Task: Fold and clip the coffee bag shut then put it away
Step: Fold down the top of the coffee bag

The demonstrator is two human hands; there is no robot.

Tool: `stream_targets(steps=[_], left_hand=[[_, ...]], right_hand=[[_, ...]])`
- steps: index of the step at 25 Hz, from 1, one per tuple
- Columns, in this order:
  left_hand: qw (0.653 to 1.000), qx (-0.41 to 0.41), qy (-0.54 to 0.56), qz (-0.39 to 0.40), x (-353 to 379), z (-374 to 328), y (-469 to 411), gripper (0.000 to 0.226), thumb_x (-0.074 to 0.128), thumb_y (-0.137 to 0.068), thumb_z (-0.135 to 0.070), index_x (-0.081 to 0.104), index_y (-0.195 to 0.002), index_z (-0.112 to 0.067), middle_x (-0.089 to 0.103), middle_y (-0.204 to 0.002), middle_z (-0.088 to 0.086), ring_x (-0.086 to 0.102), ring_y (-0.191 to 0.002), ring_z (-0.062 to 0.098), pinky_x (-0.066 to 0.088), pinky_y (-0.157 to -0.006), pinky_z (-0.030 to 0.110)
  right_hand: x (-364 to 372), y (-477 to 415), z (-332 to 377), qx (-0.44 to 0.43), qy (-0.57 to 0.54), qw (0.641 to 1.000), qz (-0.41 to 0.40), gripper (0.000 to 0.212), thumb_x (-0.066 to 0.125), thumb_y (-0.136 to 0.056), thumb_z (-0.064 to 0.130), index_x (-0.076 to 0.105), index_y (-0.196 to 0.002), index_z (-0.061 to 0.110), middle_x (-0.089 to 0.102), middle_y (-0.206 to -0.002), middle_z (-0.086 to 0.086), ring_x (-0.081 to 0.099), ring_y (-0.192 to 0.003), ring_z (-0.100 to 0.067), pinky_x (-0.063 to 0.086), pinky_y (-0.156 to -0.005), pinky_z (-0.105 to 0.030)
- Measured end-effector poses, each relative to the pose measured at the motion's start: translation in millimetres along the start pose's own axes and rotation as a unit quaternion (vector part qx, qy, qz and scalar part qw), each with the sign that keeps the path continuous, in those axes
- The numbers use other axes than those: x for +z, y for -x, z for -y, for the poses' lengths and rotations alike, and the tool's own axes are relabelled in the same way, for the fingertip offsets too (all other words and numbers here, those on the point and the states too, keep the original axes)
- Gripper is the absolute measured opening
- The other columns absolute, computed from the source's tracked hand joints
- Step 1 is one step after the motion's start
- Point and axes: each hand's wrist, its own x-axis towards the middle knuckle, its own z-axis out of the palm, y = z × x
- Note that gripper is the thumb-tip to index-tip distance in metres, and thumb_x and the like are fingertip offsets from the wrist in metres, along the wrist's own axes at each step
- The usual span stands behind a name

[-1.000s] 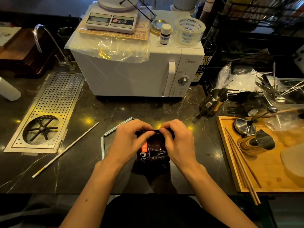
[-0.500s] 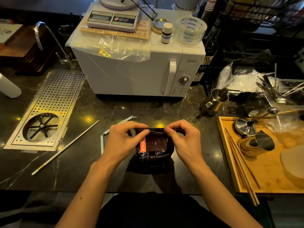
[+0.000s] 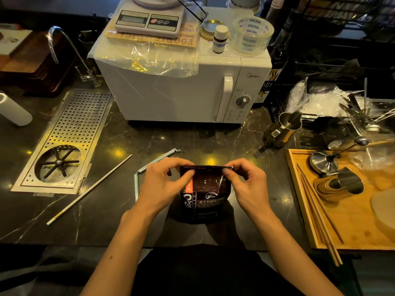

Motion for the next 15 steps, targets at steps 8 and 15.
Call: stream_targets(steps=[8, 15], left_hand=[[0.994, 0.095, -0.027, 0.036, 13, -9, -10, 0.011, 0.071, -0.081, -0.024, 0.074, -0.088, -0.017, 0.071, -0.084, -0.005, 0.061, -0.083, 0.012, 0.048, -0.075, 0.032], [0.991, 0.124, -0.044, 0.032, 9, -11, -12, 0.017, 0.074, -0.08, -0.025, 0.076, -0.092, -0.014, 0.073, -0.088, -0.003, 0.064, -0.084, 0.009, 0.051, -0.076, 0.026]], right_hand=[[-7, -2, 14, -0.131, 0.096, 0.984, 0.074, 0.018, 0.07, -0.086, 0.013, 0.068, -0.104, 0.013, 0.067, -0.096, 0.003, 0.062, -0.094, -0.006, 0.048, -0.082, -0.019], [6, -6, 14, -0.17, 0.153, 0.973, 0.024, 0.011, 0.067, -0.081, 0.002, 0.065, -0.082, 0.013, 0.061, -0.081, 0.005, 0.057, -0.077, -0.009, 0.048, -0.067, -0.028]])
